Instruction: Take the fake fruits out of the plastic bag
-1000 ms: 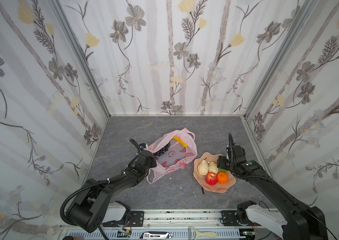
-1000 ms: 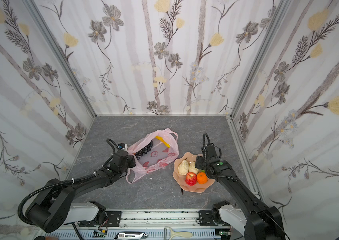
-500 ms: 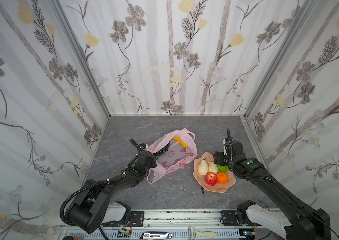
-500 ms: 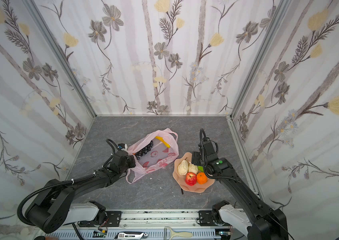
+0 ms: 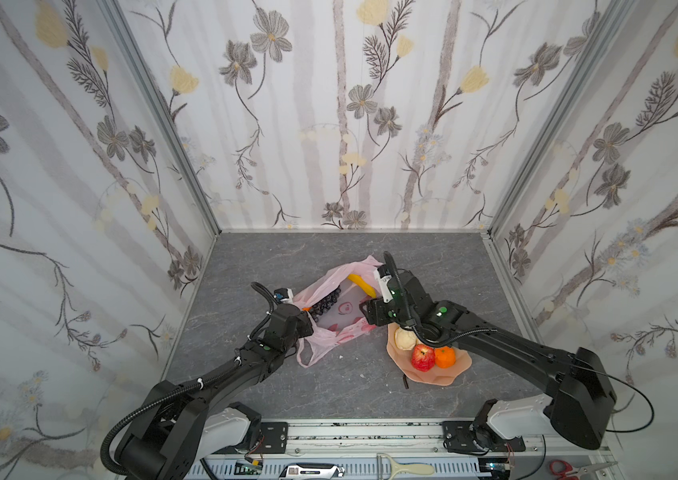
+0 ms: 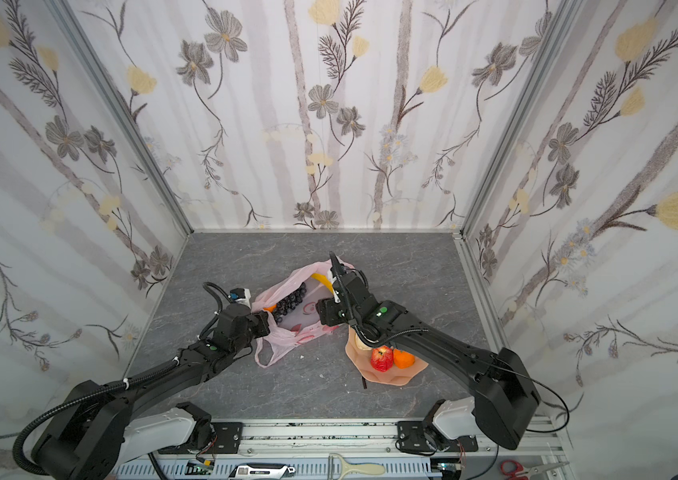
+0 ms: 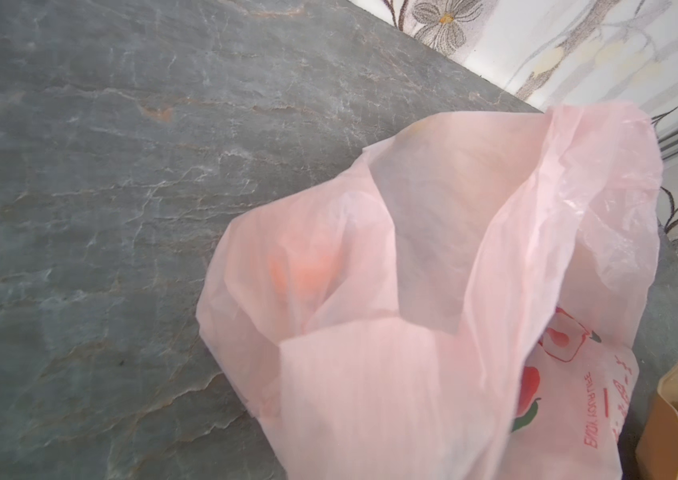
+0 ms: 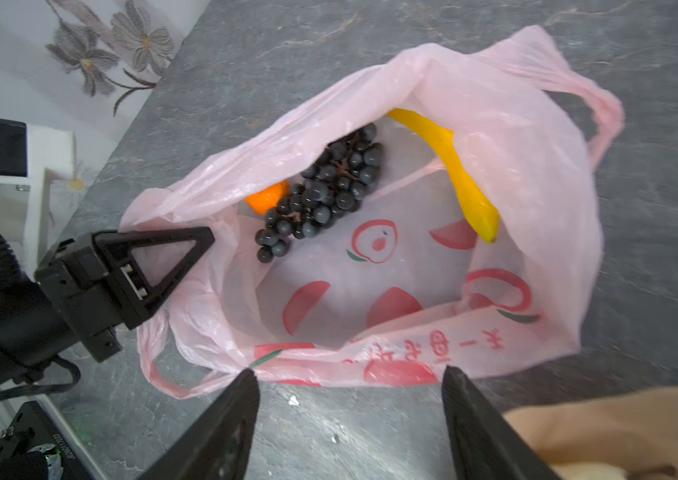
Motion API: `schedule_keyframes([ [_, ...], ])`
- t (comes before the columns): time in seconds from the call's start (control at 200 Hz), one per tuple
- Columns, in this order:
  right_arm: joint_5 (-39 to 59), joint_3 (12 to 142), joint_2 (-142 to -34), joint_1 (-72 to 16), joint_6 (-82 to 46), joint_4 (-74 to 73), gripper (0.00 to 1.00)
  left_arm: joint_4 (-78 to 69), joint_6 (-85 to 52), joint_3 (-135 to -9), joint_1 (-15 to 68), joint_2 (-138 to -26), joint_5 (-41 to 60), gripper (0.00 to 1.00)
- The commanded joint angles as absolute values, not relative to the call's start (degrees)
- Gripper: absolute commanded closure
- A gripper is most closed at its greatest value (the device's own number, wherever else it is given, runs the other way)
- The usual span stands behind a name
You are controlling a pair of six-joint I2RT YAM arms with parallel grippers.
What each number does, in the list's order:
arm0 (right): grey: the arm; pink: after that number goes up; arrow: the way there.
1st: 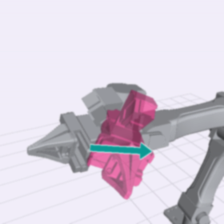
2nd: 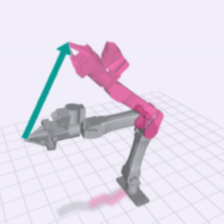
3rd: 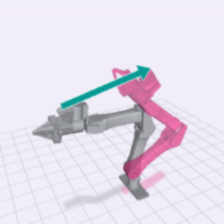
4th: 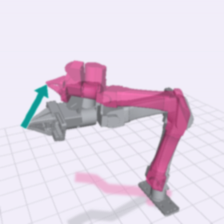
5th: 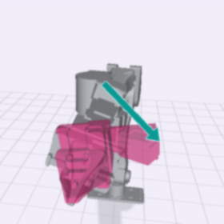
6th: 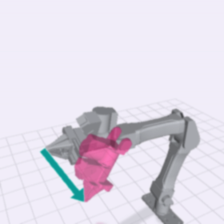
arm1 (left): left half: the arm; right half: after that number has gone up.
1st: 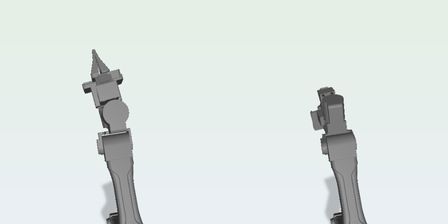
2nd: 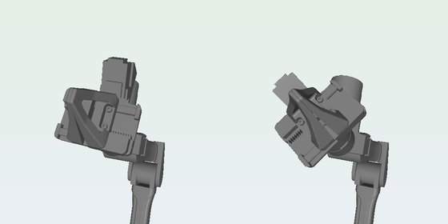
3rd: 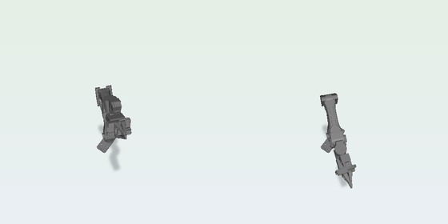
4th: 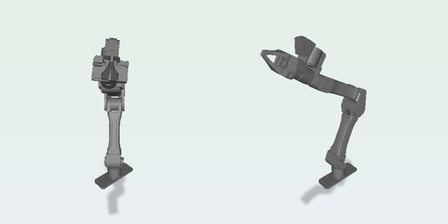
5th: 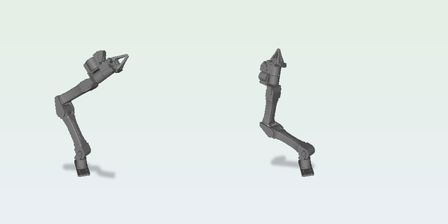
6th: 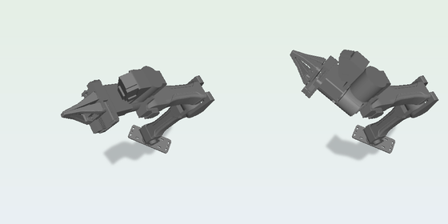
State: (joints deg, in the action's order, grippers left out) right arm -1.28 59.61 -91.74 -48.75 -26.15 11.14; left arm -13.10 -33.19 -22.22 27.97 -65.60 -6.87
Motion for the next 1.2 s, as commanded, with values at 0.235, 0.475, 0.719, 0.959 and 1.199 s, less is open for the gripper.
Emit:
schedule_keyframes([
  [0.235, 8.4, 67.8, -110.0, -54.9, -27.5, -1.5, 0.35, -10.5, -42.4, -18.8, 27.6, -60.1, -8.6, 0.93],
  [0.475, 8.5, 72.6, -118.8, -55.4, -28.6, -7.5, 0.45, -9.8, -45.5, -18.0, 25.4, -58.2, -7.1, 0.94],
  [0.719, 5.0, 77.0, -124.8, -55.6, -22.2, -11.1, 0.51, -9.7, -46.1, -18.1, 22.8, -57.7, -3.4, 0.94],
  [0.959, 3.0, 79.9, -128.9, -55.8, -17.0, -14.0, 0.51, -9.7, -47.6, -19.3, 18.7, -58.7, 4.1, 0.93],
  [1.199, 0.0, 83.1, -132.6, -56.2, -12.0, -16.3, 0.51, -9.4, -48.3, -21.1, 16.7, -61.0, 8.7, 0.93],
])
